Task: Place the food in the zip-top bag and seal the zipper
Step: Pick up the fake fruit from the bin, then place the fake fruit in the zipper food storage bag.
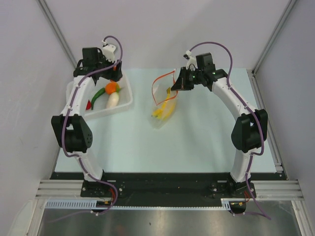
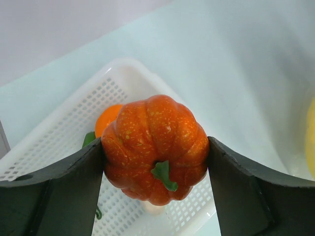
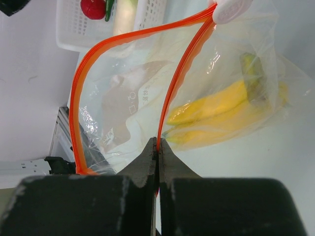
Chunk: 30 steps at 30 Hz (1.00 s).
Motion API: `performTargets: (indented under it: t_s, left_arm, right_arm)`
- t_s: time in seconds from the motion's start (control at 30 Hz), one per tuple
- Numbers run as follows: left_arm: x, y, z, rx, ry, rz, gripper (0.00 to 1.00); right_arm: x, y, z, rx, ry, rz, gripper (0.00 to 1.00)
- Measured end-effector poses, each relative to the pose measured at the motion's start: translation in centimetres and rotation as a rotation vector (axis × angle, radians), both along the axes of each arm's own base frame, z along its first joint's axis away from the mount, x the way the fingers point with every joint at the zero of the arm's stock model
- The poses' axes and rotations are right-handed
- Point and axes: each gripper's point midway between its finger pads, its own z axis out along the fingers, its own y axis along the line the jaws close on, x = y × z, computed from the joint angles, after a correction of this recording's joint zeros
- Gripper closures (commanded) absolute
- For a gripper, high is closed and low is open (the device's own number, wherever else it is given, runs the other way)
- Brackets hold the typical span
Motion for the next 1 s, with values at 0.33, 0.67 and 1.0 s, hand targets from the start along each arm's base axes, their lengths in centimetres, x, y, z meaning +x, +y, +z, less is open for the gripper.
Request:
performTargets:
  t_s: [0.33, 0.67, 1.0]
  left_arm:
    - [-1.7, -2.8, 0.9, -0.111, 0.032, -0.093, 0.39]
    - [-10.1, -16.9, 9.2, -0.348, -0.041, -0.474, 0.32]
    - [-11.8, -23.7, 8.3, -0.315, -0.011, -0.577, 0.0]
  right_arm:
    - [0.0, 0.1, 0.0, -0.001, -0.003, 0.003, 1.0]
    - [-0.3, 0.4, 0.0, 0.0, -0.003, 0.012, 1.0]
    - [-0.5, 0.6, 0.0, -0.001, -0.012, 0.03, 1.0]
